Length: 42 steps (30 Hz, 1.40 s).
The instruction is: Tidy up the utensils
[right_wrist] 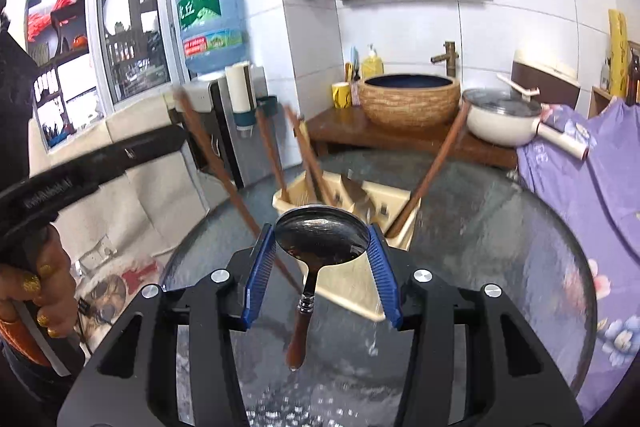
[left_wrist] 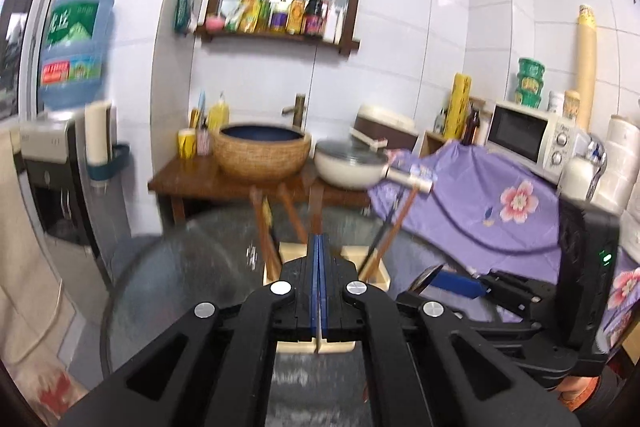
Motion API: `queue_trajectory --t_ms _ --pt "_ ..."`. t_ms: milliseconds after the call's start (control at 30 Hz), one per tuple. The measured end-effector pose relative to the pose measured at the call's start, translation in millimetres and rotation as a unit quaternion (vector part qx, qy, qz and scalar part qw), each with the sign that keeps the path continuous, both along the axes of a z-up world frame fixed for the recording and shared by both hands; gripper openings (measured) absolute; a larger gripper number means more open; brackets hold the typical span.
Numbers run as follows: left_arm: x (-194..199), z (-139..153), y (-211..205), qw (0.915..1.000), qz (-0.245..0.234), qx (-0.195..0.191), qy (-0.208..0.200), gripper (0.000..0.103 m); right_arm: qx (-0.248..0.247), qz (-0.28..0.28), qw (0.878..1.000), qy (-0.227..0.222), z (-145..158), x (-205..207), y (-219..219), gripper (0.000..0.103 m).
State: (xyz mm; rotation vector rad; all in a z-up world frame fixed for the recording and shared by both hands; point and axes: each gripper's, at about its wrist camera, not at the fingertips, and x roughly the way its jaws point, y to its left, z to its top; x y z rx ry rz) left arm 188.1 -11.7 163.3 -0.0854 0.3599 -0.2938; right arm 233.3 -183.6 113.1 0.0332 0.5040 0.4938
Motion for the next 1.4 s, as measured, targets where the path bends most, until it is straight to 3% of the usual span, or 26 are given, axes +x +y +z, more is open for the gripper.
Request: queue_trajectory --t_ms 133,267,300,333,367,400,467,567,633,800,967,1100,1267,1367,1400 --pt "9.4 26.1 -2.4 0.9998 0.004 0.004 -0.019 0.0 0.001 -0.012 1.0 -0.01 25.5 16.1 -1.2 0.047" --pt "10.1 10.9 2.0 0.9992 0.03 0.0 -0.028 0.001 -0.001 -0.02 1.0 -0.001 20.1 25.1 -1.0 0.047" --pt "12.0 -2.1 7.1 0.9983 0.05 -0.003 -0.03 0.006 -0.006 -0.025 1.0 0.001 13.6 26.3 0.5 0.047" --pt "15.1 -23.7 14.7 0.997 0.072 -0.008 -0.027 0.031 -0.013 -0.029 1.0 0.001 6.3 26.3 2.4 0.047" --pt "18.3 -39.0 20.5 0.9958 0.089 -0.013 -0.017 0.048 -0.018 -0.029 0.999 0.001 -1.0 25.0 4.5 0.047" --pt "26.0 -65.3 30.2 0.9934 0.111 -0.02 0.018 0.063 -0.022 -0.027 0.999 0.003 -7.6 23.4 6.6 0.047" --pt "42.0 -111.4 49.9 0.986 0.127 -0.04 0.1 0.058 -0.031 -0.018 0.999 0.011 -21.7 20.7 10.9 0.047" --pt "50.9 -171.4 90.0 0.9628 0.176 -0.086 0.186 0.053 -0.039 -0.017 0.999 0.017 -33.1 21.0 13.8 0.047" --pt "48.1 -196.9 112.3 0.9508 0.204 -0.096 0.212 0.053 -0.034 -0.017 0.999 0.022 -36.2 24.5 12.0 0.047" --pt "55.0 -208.8 141.3 0.9385 0.239 -0.102 0.227 0.053 -0.028 -0.013 0.999 0.016 -35.3 24.8 13.4 0.047" --pt "106.8 -196.2 136.9 0.9361 0.246 -0.03 0.249 0.056 -0.036 -0.008 0.999 0.011 -33.1 18.1 22.8 0.047" --pt "157.2 -204.5 115.9 0.9293 0.239 0.028 0.281 0.055 -0.043 -0.008 0.999 0.01 -33.1 12.7 25.3 0.047" --pt "199.3 -226.6 97.7 0.9145 0.243 0.066 0.317 0.037 -0.049 -0.017 0.999 0.009 -29.1 10.0 19.5 0.047" --pt "209.9 -232.4 94.8 0.912 0.248 0.084 0.315 0.031 -0.052 -0.019 0.998 0.008 -27.2 9.6 16.4 0.047" --pt "213.6 -232.9 93.5 0.9128 0.241 0.087 0.318 0.024 -0.053 -0.019 0.998 0.007 -26.7 9.9 15.9 0.047"
